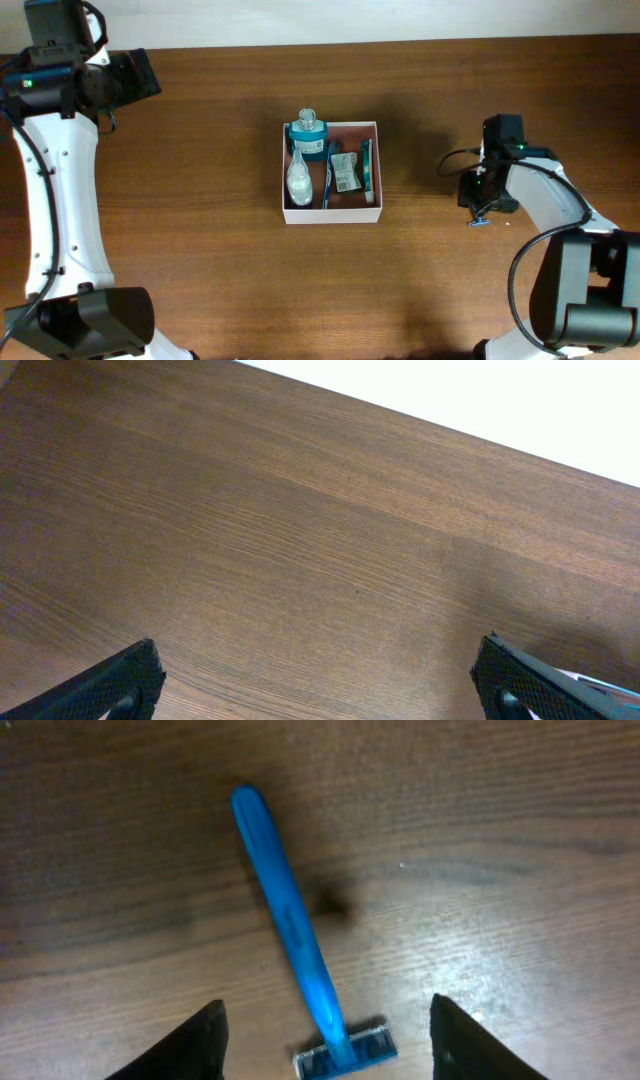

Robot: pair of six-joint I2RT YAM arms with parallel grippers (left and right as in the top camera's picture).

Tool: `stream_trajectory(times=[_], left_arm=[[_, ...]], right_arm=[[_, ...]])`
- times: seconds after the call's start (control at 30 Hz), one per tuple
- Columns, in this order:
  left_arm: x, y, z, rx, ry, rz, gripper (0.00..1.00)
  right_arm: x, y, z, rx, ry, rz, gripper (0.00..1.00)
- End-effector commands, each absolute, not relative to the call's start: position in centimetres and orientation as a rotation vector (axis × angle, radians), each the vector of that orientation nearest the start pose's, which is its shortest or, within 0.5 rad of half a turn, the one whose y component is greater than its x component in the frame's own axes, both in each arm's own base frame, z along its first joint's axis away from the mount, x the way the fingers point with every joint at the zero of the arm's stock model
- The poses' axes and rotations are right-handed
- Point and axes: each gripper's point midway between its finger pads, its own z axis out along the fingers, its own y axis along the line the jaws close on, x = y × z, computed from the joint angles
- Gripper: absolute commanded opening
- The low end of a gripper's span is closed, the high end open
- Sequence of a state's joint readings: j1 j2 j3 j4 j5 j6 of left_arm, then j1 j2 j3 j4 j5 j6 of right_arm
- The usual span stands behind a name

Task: Pack container
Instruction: 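Lower right gripper and grasp the blue razor handle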

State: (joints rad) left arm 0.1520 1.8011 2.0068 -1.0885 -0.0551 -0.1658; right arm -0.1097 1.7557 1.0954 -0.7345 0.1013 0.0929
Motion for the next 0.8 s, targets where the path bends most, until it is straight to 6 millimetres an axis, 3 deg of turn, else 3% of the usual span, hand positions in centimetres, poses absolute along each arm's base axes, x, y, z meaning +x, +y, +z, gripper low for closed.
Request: stream_trajectory(times=[0.0, 0.2, 0.53, 0.77], left_arm=[[45.8, 7.9, 29.0, -0.417, 2.415, 0.050, 1.00], [45.8, 7.9, 29.0, -0.417, 2.415, 0.051, 1.00], [45.8, 7.9, 29.0, -0.417, 2.415, 0.050, 1.00], [45.8, 7.9, 29.0, -0.417, 2.415, 0.050, 1.00]], right_arm=[[33.9, -5.2, 2.3, 0.225, 2.946, -0.132, 0.58], [33.2, -4.8, 0.8, 0.217, 2.944, -0.102, 0.59], [33.8, -0.3, 0.9, 0.176, 2.915, 0.285, 0.59], [33.9, -0.4, 1.0, 0.176, 2.909, 0.280, 0.60]])
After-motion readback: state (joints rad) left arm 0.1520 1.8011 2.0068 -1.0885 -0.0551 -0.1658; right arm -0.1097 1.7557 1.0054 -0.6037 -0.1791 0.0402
